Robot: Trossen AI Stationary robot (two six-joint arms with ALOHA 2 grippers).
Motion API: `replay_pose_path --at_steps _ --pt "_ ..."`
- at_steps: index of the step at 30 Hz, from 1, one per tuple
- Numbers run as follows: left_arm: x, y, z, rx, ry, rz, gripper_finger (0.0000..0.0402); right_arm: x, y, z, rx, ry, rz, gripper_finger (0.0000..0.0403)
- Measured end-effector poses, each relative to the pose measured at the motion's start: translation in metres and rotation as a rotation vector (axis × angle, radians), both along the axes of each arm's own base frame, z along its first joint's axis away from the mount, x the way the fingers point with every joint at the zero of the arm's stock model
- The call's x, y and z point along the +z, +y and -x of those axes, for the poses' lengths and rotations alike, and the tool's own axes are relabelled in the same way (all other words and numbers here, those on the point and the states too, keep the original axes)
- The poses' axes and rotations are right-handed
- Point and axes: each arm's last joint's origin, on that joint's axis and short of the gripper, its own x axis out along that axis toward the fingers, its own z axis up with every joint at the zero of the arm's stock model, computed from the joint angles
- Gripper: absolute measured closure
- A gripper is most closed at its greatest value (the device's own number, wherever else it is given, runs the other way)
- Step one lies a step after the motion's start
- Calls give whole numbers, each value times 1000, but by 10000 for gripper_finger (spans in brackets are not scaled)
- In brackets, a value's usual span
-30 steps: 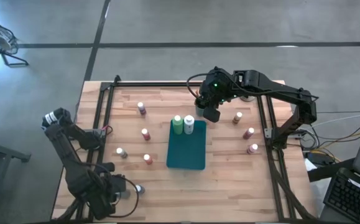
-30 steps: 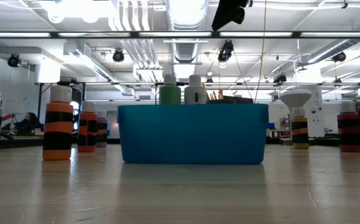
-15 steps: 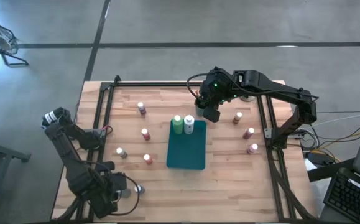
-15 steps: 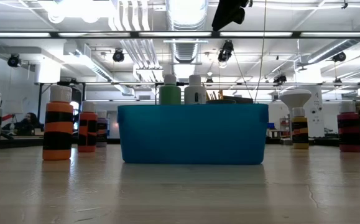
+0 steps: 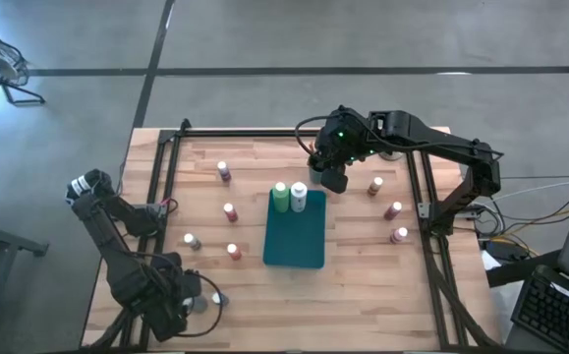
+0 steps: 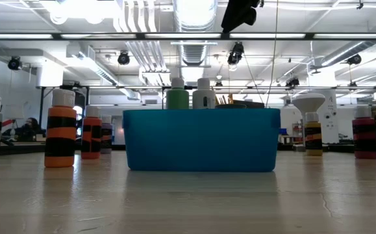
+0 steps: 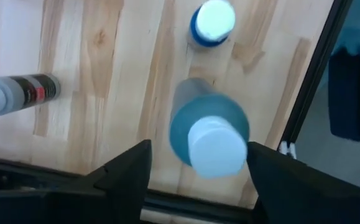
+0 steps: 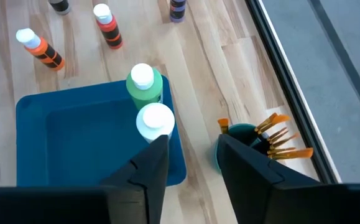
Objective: Pick & Place Paint Supplies
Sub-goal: Put the large blue paint bottle into the blue bin
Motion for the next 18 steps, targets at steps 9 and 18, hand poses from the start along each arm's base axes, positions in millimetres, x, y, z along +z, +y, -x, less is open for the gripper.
replay_pose_path --at_steps 9,18 --pt "13 7 3 4 -14 1 134 0 0 0 -1 0 0 250" --pt "38 22 10 45 -159 -5 136 0 0 0 -4 0 -3 246"
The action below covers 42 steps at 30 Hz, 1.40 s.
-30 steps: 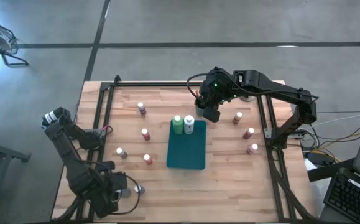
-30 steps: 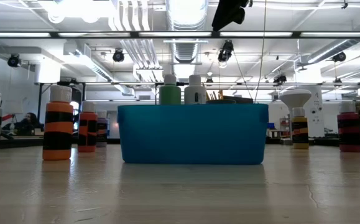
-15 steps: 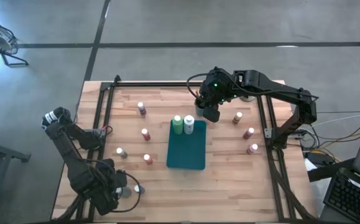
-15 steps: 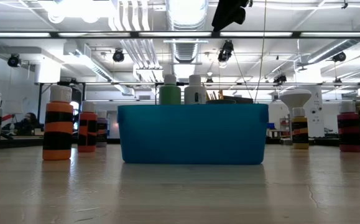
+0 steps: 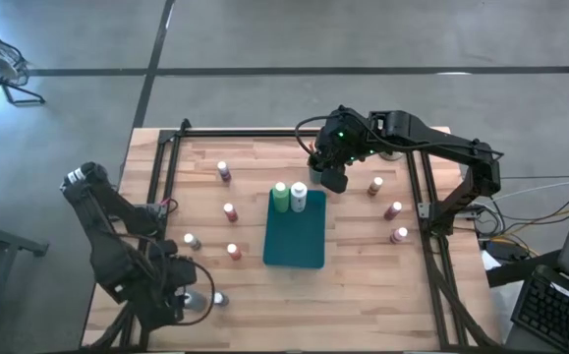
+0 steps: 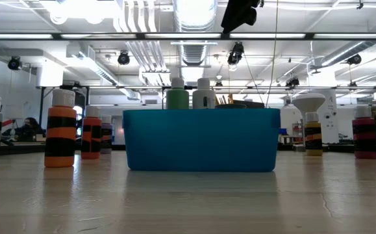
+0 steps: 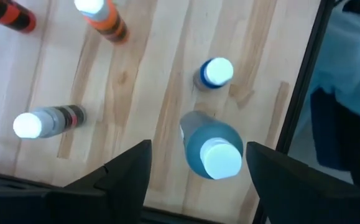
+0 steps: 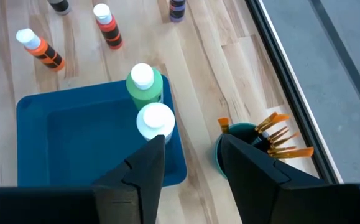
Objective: Pick & Place Paint Supplies
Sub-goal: Put the large blue paint bottle into the blue bin
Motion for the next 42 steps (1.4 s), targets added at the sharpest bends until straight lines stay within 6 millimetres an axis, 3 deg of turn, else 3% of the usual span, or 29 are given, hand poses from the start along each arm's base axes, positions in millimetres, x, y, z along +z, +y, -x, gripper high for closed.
replay_pose_path --at_steps 6,12,19,29,42 --pt "-4 -11 14 37 -39 -18 138 0 0 0 7 2 5 265" --pt "-10 -28 41 151 -123 16 138 -1 -1 -4 24 -14 22 284" --pt "-33 -51 65 238 -136 58 138 -15 -4 -17 38 32 21 294" --pt "-76 -79 67 237 -138 71 140 -27 -6 -28 44 66 17 257" --pt "-119 -71 71 286 -123 -18 140 -28 -6 -28 46 68 20 212"
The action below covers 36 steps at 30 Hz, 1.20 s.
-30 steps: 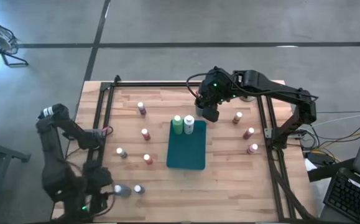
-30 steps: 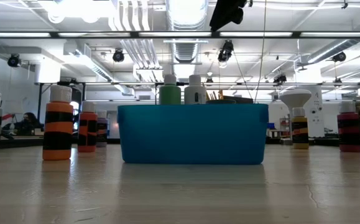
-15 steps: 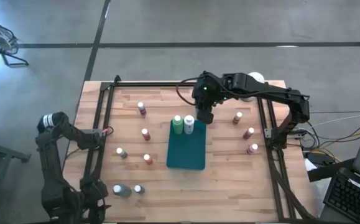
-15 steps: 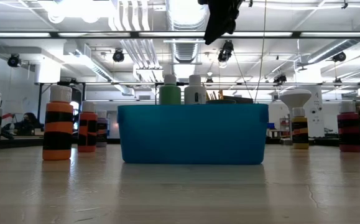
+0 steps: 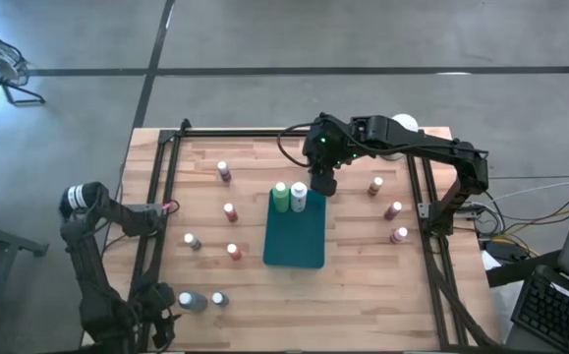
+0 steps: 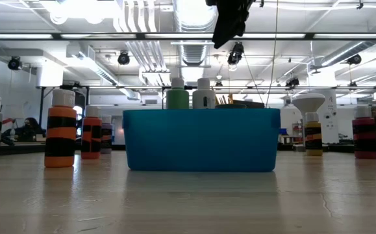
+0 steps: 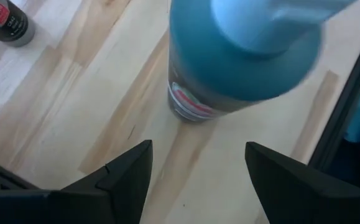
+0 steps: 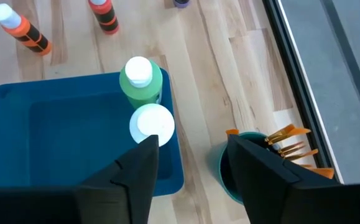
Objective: Pick & Place Paint Supplies
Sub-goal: Put the large blue paint bottle into the blue bin
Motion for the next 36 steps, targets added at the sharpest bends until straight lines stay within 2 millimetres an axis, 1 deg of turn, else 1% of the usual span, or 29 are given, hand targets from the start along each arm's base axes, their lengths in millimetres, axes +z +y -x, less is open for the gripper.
replay_pose_path --at_steps 4,7,12,17,19,24,28,36 --pt "-10 1 0 -3 -3 13 140 0 0 0 0 0 0 206" --pt "-14 3 1 7 11 10 140 0 0 0 0 0 0 208" --pt "-10 4 4 6 126 61 140 0 0 0 0 0 0 221" --pt "-3 8 4 17 124 97 140 0 0 0 0 0 0 232" --pt "-3 8 3 -7 104 83 140 0 0 0 0 -1 0 233" --pt "-3 10 0 -42 -35 22 140 0 0 0 0 0 0 234" --pt "-4 11 -2 -56 -99 -14 140 0 0 0 3 0 1 234" --pt "-19 17 -2 -53 -163 -48 140 0 0 0 4 3 1 233"
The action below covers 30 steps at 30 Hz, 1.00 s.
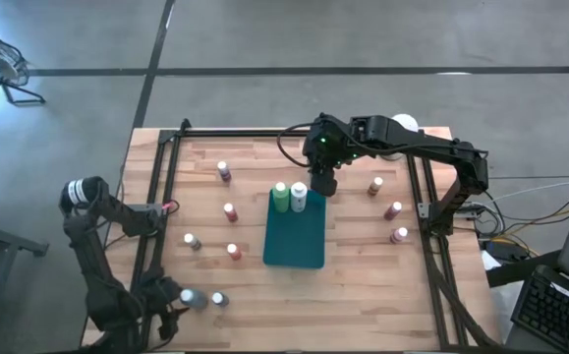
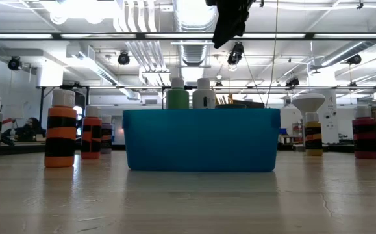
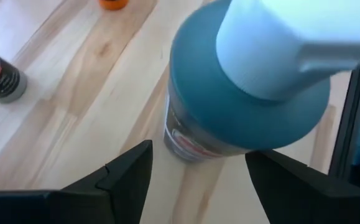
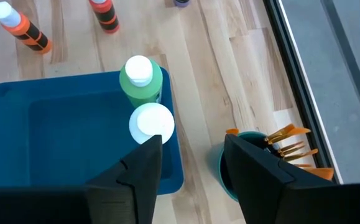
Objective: Pick & Place Paint Supplies
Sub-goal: Put the large blue paint bottle into the blue bin
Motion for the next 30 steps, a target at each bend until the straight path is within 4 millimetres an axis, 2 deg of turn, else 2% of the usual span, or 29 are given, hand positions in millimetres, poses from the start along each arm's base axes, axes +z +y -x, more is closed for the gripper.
replay_pose_path --at_steps 6,12,19,30 --pt "-14 4 0 4 -45 -4 140 0 0 0 2 0 1 221" --pt "-16 8 -2 13 -151 -45 126 0 0 0 -1 0 0 216" --pt "-30 14 -1 15 -172 -55 82 0 0 0 2 0 1 232" --pt "-40 21 -1 22 -249 -87 76 0 0 0 11 1 8 255"
